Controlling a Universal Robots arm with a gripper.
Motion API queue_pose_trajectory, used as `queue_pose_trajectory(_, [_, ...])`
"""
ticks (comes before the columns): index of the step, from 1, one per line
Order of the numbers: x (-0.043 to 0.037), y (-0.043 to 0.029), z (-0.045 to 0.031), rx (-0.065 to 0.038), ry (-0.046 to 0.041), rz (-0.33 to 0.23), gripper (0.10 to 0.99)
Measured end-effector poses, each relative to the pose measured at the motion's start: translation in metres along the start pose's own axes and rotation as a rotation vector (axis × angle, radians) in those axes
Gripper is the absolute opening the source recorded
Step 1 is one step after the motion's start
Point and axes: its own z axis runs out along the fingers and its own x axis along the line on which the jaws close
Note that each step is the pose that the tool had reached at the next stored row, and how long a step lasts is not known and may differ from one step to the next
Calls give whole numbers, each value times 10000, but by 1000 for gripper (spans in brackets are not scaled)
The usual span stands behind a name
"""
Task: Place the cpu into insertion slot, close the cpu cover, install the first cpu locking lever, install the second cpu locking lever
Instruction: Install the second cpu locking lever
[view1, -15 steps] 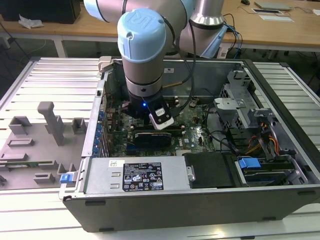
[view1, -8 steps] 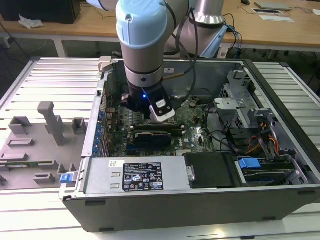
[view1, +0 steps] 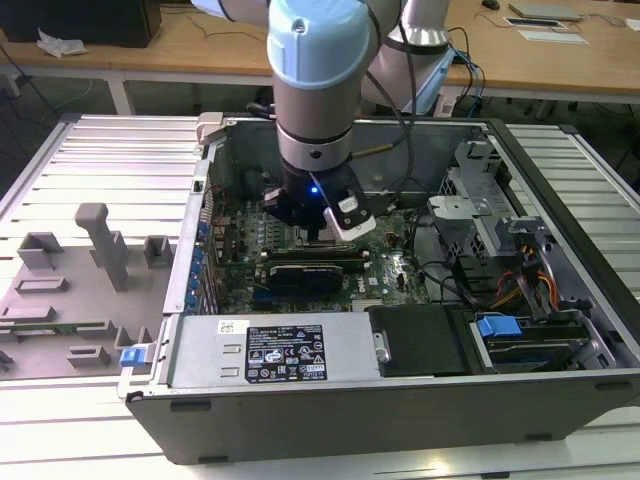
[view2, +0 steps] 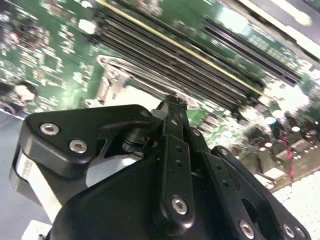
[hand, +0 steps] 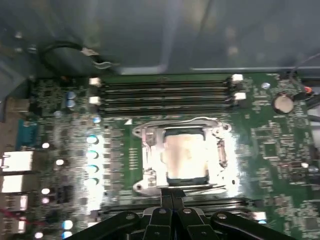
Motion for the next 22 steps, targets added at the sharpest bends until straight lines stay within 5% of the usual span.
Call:
queue_pose_trajectory(2, [-38,5,3,10,3,5,106])
queue_pose_trajectory(8, [-30,235,57,450,-14,-18,106])
queue_pose_trajectory(18, [-107,375,95,593,-10,-22,106])
queue_pose_trajectory(22, [-110,404,48,650,-9,-27,106])
